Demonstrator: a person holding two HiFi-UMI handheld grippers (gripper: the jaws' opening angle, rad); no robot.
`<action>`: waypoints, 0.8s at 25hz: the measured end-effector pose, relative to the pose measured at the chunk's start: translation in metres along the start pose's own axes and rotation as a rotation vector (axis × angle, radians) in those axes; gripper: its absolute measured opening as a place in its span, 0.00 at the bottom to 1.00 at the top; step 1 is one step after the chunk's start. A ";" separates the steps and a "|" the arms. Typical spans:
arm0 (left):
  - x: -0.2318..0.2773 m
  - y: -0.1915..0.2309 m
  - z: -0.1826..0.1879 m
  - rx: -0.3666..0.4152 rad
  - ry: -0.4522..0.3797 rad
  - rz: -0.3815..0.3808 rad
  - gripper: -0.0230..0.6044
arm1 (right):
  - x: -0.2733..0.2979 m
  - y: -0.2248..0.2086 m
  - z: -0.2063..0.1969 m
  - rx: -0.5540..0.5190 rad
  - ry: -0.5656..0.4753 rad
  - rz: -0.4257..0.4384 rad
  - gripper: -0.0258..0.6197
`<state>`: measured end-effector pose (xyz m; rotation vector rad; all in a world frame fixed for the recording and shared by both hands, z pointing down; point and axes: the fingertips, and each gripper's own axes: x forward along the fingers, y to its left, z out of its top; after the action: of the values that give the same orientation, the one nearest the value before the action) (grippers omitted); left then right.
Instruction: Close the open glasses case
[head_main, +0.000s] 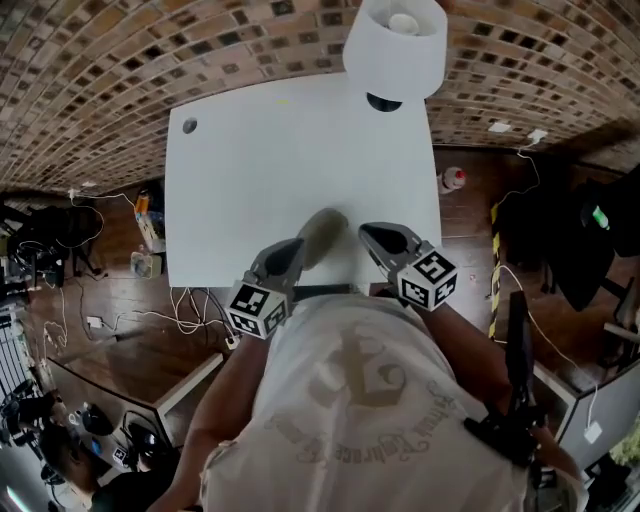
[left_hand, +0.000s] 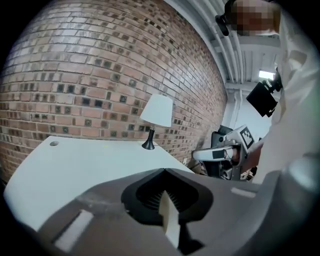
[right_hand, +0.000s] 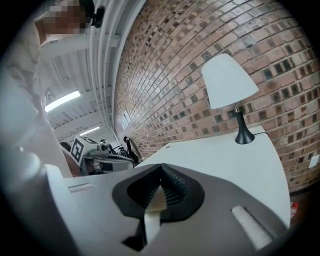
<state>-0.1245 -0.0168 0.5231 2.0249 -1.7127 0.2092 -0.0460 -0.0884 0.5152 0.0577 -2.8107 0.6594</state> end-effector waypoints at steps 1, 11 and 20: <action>-0.003 -0.003 0.002 -0.007 -0.018 0.001 0.04 | 0.002 0.004 0.004 -0.006 -0.003 0.009 0.05; -0.024 -0.002 -0.004 -0.022 -0.059 0.033 0.04 | 0.010 0.032 -0.001 -0.013 0.017 0.047 0.05; -0.037 0.007 -0.006 -0.008 -0.056 0.039 0.04 | 0.028 0.054 -0.003 -0.027 0.015 0.089 0.05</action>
<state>-0.1376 0.0179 0.5152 2.0107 -1.7861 0.1598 -0.0775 -0.0382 0.5011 -0.0775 -2.8205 0.6389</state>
